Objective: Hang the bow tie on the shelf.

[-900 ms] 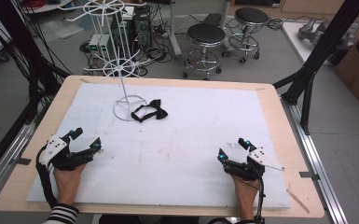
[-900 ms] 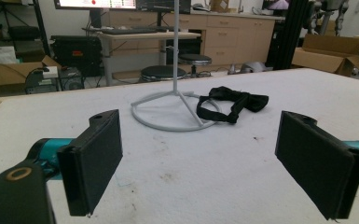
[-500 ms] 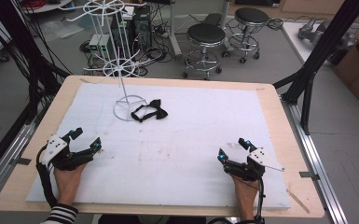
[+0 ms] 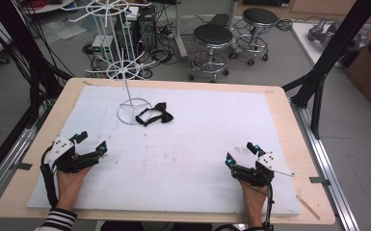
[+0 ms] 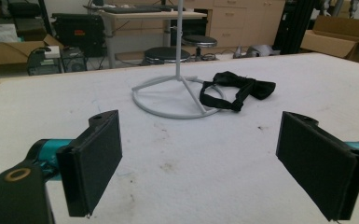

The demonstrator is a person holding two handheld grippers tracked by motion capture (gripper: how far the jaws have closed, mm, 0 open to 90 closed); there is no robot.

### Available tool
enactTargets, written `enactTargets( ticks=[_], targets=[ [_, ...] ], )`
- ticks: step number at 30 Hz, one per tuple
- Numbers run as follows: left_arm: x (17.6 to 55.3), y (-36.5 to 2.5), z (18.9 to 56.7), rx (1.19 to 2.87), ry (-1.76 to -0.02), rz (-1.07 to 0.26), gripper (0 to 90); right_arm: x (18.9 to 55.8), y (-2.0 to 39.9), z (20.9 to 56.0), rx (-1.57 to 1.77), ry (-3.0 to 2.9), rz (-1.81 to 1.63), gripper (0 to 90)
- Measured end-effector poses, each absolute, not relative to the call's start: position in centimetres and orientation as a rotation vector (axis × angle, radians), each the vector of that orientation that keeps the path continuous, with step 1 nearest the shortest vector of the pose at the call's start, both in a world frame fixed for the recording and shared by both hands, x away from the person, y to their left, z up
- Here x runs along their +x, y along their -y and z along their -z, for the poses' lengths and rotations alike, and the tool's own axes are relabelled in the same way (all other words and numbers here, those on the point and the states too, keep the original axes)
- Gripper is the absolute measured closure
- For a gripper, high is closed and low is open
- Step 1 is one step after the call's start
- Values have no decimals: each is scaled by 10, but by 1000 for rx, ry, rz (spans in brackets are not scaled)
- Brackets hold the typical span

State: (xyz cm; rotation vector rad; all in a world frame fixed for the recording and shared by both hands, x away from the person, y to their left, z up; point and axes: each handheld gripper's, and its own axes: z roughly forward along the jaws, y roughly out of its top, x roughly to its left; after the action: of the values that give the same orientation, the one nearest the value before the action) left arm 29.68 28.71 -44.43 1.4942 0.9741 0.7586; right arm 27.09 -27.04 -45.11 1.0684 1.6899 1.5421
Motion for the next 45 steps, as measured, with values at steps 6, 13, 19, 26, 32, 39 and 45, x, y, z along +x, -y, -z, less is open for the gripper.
enactTargets(
  ticks=[6, 13, 19, 26, 32, 39, 45],
  targets=[
    [303, -279, 424, 1516, -944, -741, 147, 271, 271, 451, 1075, -1691, -1546, 98],
    [312, -261, 402, 1580, -879, -743, 148, 271, 271, 451, 1074, -1690, -1548, 98],
    [321, -240, 388, 1660, -824, -734, 149, 271, 271, 451, 1077, -1690, -1551, 98],
    [335, -216, 381, 1738, -792, -701, 154, 271, 271, 451, 1080, -1689, -1553, 98],
    [350, -198, 383, 1798, -794, -655, 170, 271, 271, 451, 1082, -1688, -1553, 98],
    [362, -189, 387, 1832, -821, -615, 177, 271, 272, 451, 1081, -1689, -1555, 98],
    [377, -176, 386, 1865, -829, -565, 203, 271, 272, 451, 1081, -1687, -1555, 98]
  ],
)
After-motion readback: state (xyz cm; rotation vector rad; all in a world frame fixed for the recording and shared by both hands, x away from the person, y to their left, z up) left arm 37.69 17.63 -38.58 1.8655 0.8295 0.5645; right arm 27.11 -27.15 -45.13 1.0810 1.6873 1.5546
